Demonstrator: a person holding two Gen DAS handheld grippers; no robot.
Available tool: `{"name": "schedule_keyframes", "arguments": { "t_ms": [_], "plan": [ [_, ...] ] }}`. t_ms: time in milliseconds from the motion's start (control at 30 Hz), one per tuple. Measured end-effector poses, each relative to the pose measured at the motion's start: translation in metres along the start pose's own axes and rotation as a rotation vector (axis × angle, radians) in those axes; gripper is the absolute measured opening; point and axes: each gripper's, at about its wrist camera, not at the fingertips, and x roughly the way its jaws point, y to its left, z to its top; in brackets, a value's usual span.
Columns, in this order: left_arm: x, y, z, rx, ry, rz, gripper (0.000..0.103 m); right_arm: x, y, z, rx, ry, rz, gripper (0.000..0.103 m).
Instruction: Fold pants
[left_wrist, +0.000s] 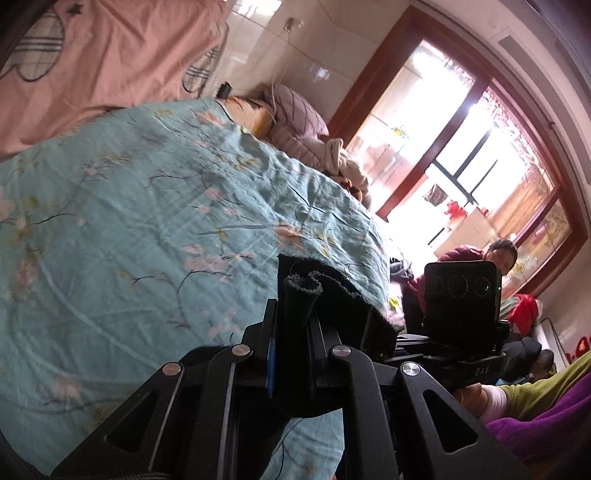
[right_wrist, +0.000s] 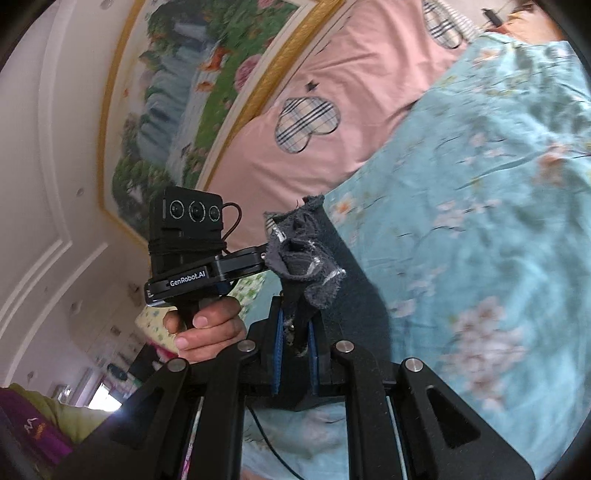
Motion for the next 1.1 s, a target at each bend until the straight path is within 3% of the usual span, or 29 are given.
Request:
{"name": "schedule_keyframes", "arguments": {
  "t_ms": [267,500,1100],
  "plan": [
    [-0.044,0.024,-0.036,-0.068,-0.067,0.044,0.011,0.048,0.018,-0.013,-0.025,0.111,0.072,0.013],
    [-0.066,0.047,-0.067,-0.141,-0.092,0.075,0.011,0.083,0.024,-0.027,-0.048,0.201,0.073,0.013],
    [-0.06,0.11,-0.134,-0.345,-0.09,0.073,0.008,0.141,0.013,-0.062,-0.072,0.376,-0.018,0.014]
  ]
}}
